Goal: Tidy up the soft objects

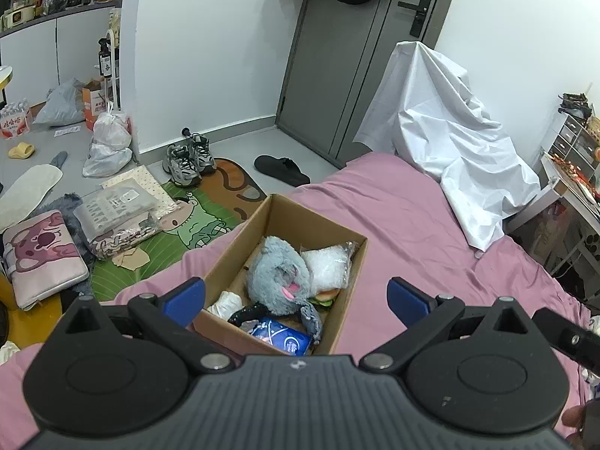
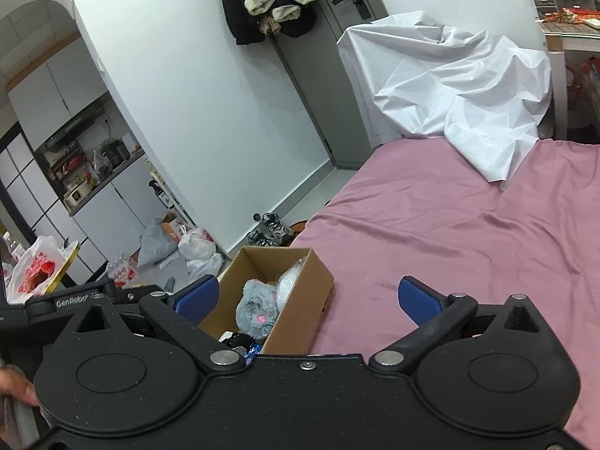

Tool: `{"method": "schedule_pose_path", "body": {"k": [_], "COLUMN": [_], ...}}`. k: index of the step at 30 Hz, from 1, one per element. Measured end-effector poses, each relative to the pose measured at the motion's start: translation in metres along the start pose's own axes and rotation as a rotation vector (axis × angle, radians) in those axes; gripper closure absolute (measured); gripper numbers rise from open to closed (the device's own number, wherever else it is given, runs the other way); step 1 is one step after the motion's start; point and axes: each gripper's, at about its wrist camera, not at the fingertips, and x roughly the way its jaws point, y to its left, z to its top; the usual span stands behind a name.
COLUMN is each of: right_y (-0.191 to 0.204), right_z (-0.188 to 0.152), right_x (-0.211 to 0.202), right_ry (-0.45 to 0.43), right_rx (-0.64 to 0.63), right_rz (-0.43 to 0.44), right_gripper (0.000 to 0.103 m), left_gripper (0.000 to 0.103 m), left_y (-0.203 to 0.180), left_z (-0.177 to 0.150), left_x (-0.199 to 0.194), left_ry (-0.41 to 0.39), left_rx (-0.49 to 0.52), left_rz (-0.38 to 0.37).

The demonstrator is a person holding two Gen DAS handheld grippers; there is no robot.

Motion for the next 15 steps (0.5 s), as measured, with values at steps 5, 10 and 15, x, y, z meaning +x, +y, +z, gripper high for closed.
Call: {"method": "schedule_pose_path", "body": {"k": [5, 10, 15], "right_y": [-0.006, -0.003, -0.006], "right_z": [-0.003, -0.005, -0.009], "right_x": [-0.009, -0.013, -0.011], "right_ry": [-0.004, 0.018, 0.083], "right_rx": [0.0, -0.038, -0.038], "right_rz": [0.003, 0.018, 0.025], "right_gripper": [0.0, 0.0, 0.0], "left_gripper": [0.001, 0.001, 0.001], "left_y": [-0.004, -0.01, -0.019], "left_z": [-0.004, -0.01, -0.017], "left_x": [-0.003, -0.008, -0.014], "left_ry": [0.012, 0.021, 0.028], "left_rx": [0.0, 0.023, 0.065], "left_rz": [0.012, 0.017, 0.021]}}
